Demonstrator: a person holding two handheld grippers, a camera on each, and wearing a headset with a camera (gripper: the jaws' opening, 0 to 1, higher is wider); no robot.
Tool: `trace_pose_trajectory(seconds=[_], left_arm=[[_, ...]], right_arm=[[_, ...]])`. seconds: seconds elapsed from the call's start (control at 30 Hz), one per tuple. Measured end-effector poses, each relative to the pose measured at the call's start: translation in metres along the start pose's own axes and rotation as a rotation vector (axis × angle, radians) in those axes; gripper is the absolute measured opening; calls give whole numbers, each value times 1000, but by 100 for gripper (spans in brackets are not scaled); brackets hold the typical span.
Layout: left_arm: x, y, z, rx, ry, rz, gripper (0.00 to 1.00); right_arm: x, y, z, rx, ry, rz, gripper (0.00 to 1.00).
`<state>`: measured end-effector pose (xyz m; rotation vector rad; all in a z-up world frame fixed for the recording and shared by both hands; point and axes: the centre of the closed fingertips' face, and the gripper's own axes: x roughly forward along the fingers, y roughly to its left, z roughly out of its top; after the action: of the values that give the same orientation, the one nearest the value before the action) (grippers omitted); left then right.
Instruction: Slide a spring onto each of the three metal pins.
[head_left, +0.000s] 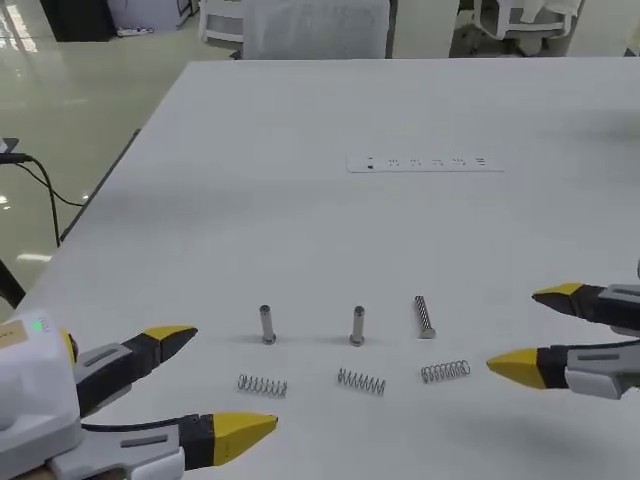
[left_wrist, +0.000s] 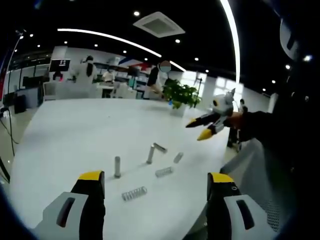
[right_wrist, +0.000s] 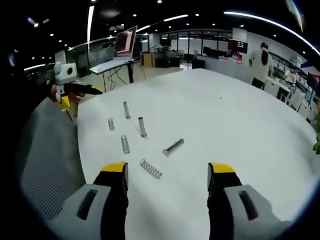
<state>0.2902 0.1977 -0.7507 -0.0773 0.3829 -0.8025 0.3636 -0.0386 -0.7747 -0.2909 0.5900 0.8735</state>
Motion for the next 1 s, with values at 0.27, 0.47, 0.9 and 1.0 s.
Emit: trace_pose_trajectory(seconds=[0.27,0.47,0.9,1.0], left_arm=[[-1,-1,0,2,1,0,80],[-2,-1,-1,3,4,-1,80],[-2,-3,-1,0,6,0,79],[-2,-3,-1,-1,7,-2,79]], right_arm=[[28,-9,16,12,41,-10,55],[54,-9,23,30,88,-10,49],[93,-16,8,117,201,-57,31],[101,-17,7,134,224,-63,25]])
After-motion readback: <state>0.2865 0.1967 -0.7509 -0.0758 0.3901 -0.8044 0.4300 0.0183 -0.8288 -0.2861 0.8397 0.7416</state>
